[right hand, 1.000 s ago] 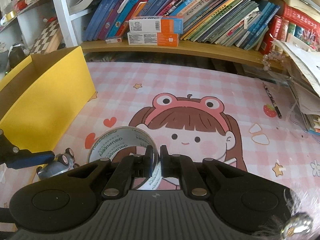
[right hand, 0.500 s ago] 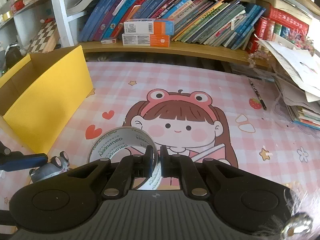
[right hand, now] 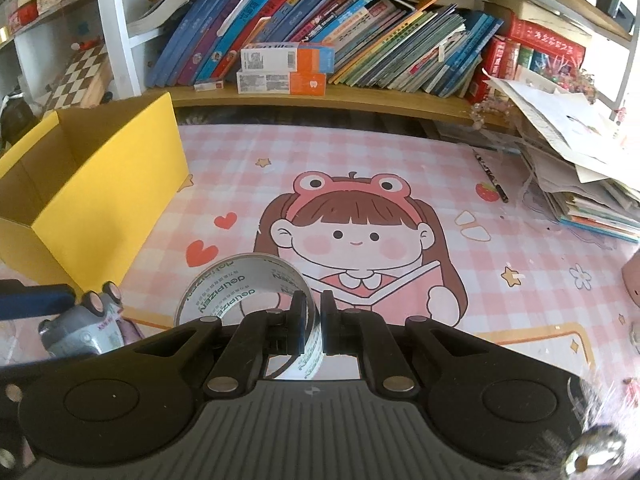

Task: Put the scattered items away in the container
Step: 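Lift the toy car with the left tool while the right tool lifts the tape roll, then carry the toy car and tape roll with both tools over the yellow box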

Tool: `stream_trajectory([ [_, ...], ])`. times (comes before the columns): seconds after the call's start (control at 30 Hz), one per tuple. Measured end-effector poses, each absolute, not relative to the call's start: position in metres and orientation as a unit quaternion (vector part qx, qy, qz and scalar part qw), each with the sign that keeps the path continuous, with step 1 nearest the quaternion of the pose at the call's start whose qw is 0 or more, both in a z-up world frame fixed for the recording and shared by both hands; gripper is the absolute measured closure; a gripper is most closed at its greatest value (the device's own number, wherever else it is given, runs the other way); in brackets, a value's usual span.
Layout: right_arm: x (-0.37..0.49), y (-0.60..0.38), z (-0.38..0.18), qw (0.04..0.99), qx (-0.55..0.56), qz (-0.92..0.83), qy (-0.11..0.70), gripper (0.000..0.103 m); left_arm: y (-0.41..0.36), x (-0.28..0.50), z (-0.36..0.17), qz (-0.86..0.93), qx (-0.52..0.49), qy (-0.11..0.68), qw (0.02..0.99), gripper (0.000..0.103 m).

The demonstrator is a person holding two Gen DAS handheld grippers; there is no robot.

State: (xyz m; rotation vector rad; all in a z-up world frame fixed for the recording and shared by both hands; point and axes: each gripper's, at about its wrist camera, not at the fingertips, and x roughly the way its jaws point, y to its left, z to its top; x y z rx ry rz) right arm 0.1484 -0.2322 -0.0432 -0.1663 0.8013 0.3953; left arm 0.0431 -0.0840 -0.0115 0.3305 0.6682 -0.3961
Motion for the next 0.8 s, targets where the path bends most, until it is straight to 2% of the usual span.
stream_trajectory([
  [0.8, 0.125, -0.133, 0.04, 0.926, -0.093, 0.226, 0.288, 0.096, 0.044, 0.024, 0.05, -0.143, 0.097, 0.238, 0.956, 0.08],
])
